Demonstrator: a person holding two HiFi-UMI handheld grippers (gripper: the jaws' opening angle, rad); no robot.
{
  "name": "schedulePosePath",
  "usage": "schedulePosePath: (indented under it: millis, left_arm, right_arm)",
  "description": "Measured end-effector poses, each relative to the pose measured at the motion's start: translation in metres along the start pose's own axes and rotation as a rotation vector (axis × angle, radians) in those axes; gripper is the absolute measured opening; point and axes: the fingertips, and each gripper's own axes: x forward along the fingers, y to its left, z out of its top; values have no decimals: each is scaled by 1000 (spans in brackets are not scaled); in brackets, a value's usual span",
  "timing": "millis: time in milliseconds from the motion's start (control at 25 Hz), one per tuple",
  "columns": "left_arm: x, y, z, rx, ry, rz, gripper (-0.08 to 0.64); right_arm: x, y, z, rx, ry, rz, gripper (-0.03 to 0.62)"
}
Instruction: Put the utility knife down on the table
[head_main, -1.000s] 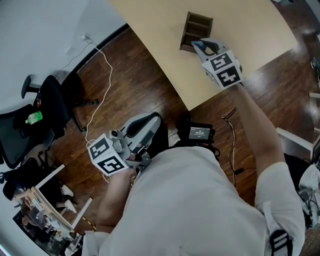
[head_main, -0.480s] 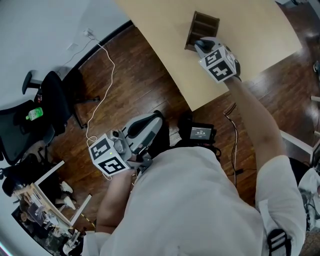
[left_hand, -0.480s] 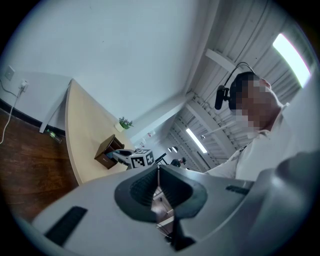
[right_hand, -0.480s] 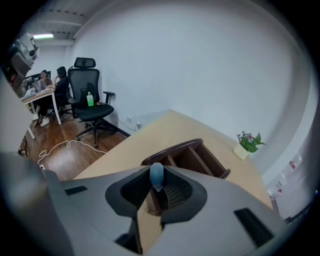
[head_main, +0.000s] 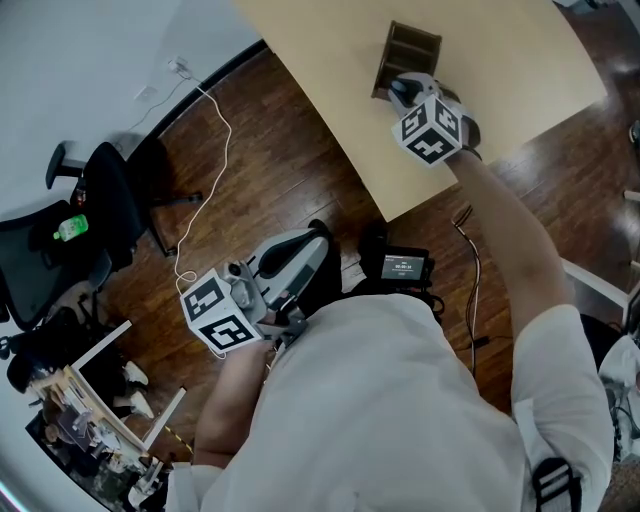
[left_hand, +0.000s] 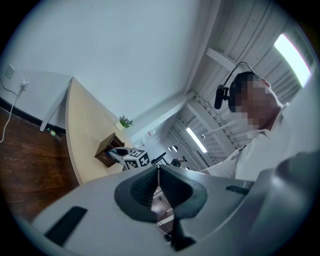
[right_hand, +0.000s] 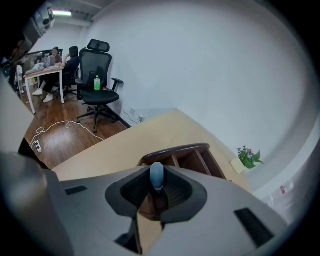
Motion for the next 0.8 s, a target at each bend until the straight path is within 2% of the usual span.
schedulePosePath:
  millis: [800]
  left_arm:
    - [-1, 2, -4, -4, 9, -3, 3]
  right_arm:
    - [3, 10, -5, 39, 0, 0, 72]
